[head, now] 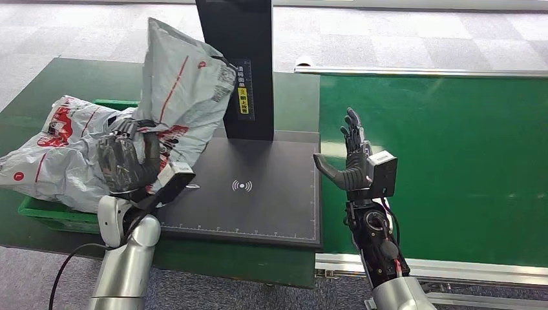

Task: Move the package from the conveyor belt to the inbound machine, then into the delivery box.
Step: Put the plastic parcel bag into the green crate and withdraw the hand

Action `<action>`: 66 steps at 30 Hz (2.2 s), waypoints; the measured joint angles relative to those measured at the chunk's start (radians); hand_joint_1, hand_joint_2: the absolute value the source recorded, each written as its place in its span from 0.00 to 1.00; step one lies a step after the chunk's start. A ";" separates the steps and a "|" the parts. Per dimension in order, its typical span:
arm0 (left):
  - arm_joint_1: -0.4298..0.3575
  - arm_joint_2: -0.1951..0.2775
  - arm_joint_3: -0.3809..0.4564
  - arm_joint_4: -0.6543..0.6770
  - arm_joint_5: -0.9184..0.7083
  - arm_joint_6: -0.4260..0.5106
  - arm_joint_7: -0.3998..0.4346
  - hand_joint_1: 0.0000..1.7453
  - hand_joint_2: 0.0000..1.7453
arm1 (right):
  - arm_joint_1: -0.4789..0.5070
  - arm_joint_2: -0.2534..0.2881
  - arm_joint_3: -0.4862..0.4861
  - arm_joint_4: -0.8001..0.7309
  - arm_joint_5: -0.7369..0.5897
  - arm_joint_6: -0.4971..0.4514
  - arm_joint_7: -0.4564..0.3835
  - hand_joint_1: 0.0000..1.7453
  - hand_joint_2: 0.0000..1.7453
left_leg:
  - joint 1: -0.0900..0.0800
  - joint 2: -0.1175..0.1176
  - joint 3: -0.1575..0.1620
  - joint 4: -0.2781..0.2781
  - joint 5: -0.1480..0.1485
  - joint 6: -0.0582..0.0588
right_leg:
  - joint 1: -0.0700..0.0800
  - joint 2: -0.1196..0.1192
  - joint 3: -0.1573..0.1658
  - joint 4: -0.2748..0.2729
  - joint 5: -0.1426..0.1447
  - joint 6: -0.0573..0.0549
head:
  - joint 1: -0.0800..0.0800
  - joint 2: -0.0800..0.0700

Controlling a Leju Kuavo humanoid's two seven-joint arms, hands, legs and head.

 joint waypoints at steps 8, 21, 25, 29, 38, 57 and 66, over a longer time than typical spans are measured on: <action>-0.169 0.058 0.342 0.102 0.091 0.000 -0.037 1.00 1.00 | 0.026 -0.007 0.000 -0.024 -0.003 0.011 0.003 0.00 1.00 | 0.001 0.002 0.000 0.000 0.000 -0.001 | 0.001 0.001 0.000 0.001 0.000 0.000 | 0.000 0.000; -0.260 0.129 0.571 0.339 -0.077 -0.008 0.165 0.56 0.00 | 0.033 -0.006 0.001 -0.035 0.004 0.018 0.014 0.00 1.00 | 0.001 0.000 0.000 0.000 0.000 -0.001 | 0.000 0.000 0.000 0.000 0.000 0.000 | 0.000 0.000; -0.283 0.171 0.477 0.488 -0.129 -0.097 0.364 0.24 0.00 | 0.020 -0.006 0.003 -0.025 0.006 0.033 0.014 0.00 1.00 | 0.001 -0.002 0.000 0.000 0.001 -0.001 | 0.001 -0.001 0.000 0.000 0.000 0.000 | 0.000 0.000; -0.298 0.193 0.370 0.583 -0.136 -0.145 0.439 0.00 0.00 | 0.009 -0.005 0.007 -0.015 0.007 0.045 0.016 0.00 1.00 | 0.001 -0.002 0.000 0.000 0.001 -0.001 | 0.000 -0.001 0.001 0.000 0.000 0.000 | 0.000 0.000; -0.279 0.214 0.294 0.573 0.021 -0.005 0.267 0.00 0.00 | -0.004 -0.001 0.008 -0.009 0.000 0.049 0.018 0.00 1.00 | 0.001 -0.002 0.000 0.000 0.001 -0.001 | 0.000 0.000 0.000 0.000 0.000 0.000 | 0.000 0.000; -0.193 0.015 0.575 -0.005 0.249 0.000 -0.251 0.00 0.00 | -0.016 0.007 0.025 -0.009 -0.024 0.045 -0.002 0.00 1.00 | 0.000 -0.001 0.000 0.000 0.000 -0.001 | 0.000 0.000 0.000 0.000 0.000 0.000 | 0.000 0.000; -0.139 0.008 0.227 0.103 0.556 -0.089 -0.208 0.00 0.00 | -0.018 0.007 0.030 0.002 -0.047 0.039 0.034 0.00 1.00 | 0.000 -0.002 0.000 0.000 0.000 -0.001 | 0.000 -0.001 0.000 0.000 0.000 0.000 | 0.000 0.000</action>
